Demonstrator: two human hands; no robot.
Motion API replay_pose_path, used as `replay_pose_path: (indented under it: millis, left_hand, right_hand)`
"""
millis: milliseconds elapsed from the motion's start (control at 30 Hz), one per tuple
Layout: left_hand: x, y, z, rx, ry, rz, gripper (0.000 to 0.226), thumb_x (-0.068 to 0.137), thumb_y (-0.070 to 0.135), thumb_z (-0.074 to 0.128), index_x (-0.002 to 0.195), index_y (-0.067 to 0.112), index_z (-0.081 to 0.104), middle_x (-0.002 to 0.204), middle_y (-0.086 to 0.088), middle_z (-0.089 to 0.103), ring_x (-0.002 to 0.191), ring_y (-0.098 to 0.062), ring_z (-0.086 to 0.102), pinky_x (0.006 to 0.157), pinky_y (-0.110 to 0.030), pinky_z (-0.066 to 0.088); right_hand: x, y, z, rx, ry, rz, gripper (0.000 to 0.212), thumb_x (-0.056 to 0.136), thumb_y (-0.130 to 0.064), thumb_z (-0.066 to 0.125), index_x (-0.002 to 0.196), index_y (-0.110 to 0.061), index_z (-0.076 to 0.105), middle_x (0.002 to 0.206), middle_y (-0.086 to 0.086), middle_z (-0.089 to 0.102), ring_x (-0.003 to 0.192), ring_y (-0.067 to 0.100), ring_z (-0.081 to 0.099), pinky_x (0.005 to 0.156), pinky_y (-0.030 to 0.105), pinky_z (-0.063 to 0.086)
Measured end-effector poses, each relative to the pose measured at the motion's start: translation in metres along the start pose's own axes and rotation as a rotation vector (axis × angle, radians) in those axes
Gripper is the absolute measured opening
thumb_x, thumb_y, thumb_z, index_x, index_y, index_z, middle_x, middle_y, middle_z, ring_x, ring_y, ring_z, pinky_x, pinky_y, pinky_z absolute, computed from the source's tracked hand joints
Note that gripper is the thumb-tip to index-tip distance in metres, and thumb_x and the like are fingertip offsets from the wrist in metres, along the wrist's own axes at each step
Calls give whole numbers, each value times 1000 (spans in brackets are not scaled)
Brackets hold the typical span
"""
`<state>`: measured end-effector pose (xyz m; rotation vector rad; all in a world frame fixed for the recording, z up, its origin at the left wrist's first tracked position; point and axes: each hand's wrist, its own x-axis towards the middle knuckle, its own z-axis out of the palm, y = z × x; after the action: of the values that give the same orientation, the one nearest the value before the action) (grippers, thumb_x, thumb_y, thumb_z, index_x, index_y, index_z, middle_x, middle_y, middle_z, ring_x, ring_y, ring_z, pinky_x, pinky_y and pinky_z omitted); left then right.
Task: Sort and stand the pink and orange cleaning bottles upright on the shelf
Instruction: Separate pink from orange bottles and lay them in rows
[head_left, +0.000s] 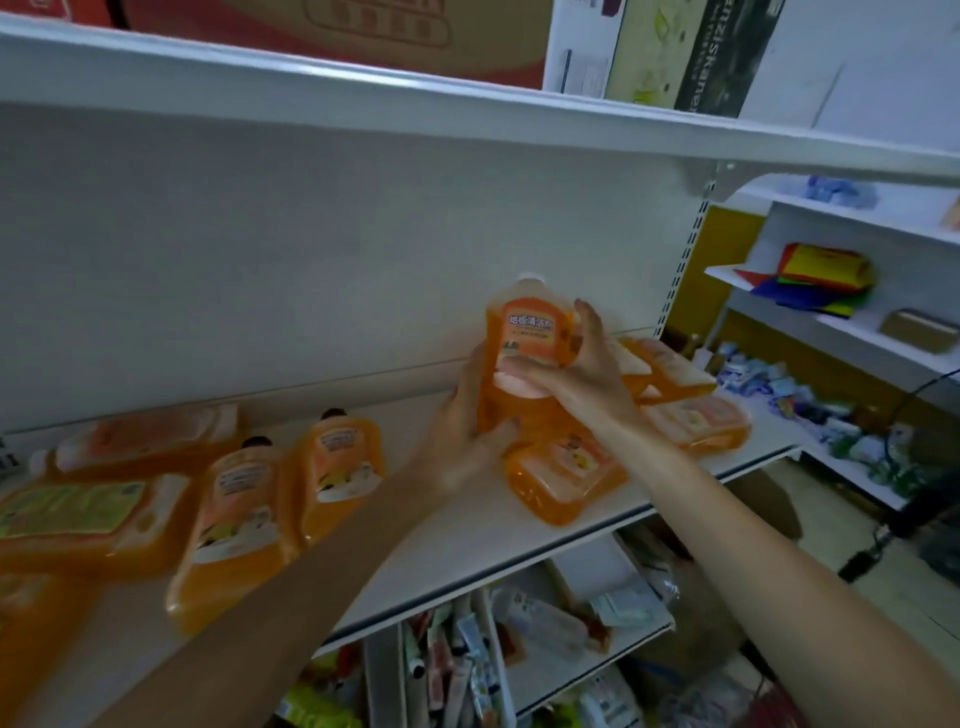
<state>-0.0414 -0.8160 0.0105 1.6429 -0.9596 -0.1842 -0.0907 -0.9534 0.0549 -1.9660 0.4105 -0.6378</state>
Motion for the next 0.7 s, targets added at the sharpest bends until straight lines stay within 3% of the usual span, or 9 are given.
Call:
replay_pose_path:
  millis: [33, 100, 200, 300, 400, 567, 633, 700]
  left_hand:
    - [7, 0, 3, 25, -20, 10, 73, 73, 46, 57, 132, 50, 14, 126, 17, 47, 109, 6, 51, 88, -15, 47]
    - [23, 1, 11, 181, -36, 23, 71, 72, 44, 57, 130, 51, 18, 123, 9, 51, 107, -5, 54, 86, -24, 51]
    - [45, -8, 19, 410, 17, 66, 66, 79, 35, 59, 139, 28, 33, 124, -5, 55, 106, -19, 55, 86, -32, 49]
    - [53, -20, 20, 635, -31, 40, 48, 84, 25, 62, 129, 18, 48, 132, -4, 47, 119, -20, 46, 92, -28, 40]
    - [50, -32, 20, 656, -132, 65, 50, 82, 20, 62, 129, 17, 46, 136, -4, 41, 122, -21, 43, 97, -35, 41]
    - [46, -35, 19, 696, -145, 79, 58, 82, 21, 60, 136, 19, 39, 144, -3, 32, 127, -20, 39, 97, -37, 43]
    - [41, -37, 17, 734, -136, 42, 59, 84, 21, 59, 139, 21, 36, 147, -3, 29, 131, -21, 35, 101, -38, 41]
    - [34, -39, 12, 723, -87, 48, 57, 82, 26, 58, 136, 16, 42, 143, -11, 35, 124, -29, 44, 97, -36, 44]
  right_hand:
    - [8, 1, -10, -8, 10, 18, 106, 65, -37, 83, 146, -21, 17, 124, -8, 50, 117, 11, 49, 100, 29, 41]
    - [23, 8, -25, 4, 41, 52, 99, 62, -41, 83, 141, -22, 27, 111, -13, 53, 111, 12, 52, 98, 32, 44]
    - [45, 20, -41, -20, 44, 54, 90, 63, -42, 82, 137, -22, 35, 108, -18, 56, 111, 10, 51, 94, 28, 42]
    - [71, 33, -53, -12, 12, 145, 93, 69, -43, 78, 145, -18, 29, 139, -1, 45, 129, 20, 41, 96, 31, 36]
    - [86, 35, -58, -152, -46, 215, 75, 75, -46, 71, 137, -14, 43, 141, 6, 43, 128, 25, 42, 92, 34, 36]
    - [110, 21, -56, -713, -62, 63, 45, 80, -47, 65, 107, -11, 64, 110, 6, 64, 104, 27, 57, 89, 39, 46]
    - [114, 23, -53, -756, -107, 62, 36, 88, -41, 56, 110, -14, 63, 112, 7, 63, 100, 27, 58, 88, 39, 48]
    - [111, 28, -52, -709, -133, 53, 32, 93, -34, 48, 116, -15, 59, 113, 5, 61, 96, 24, 59, 82, 35, 49]
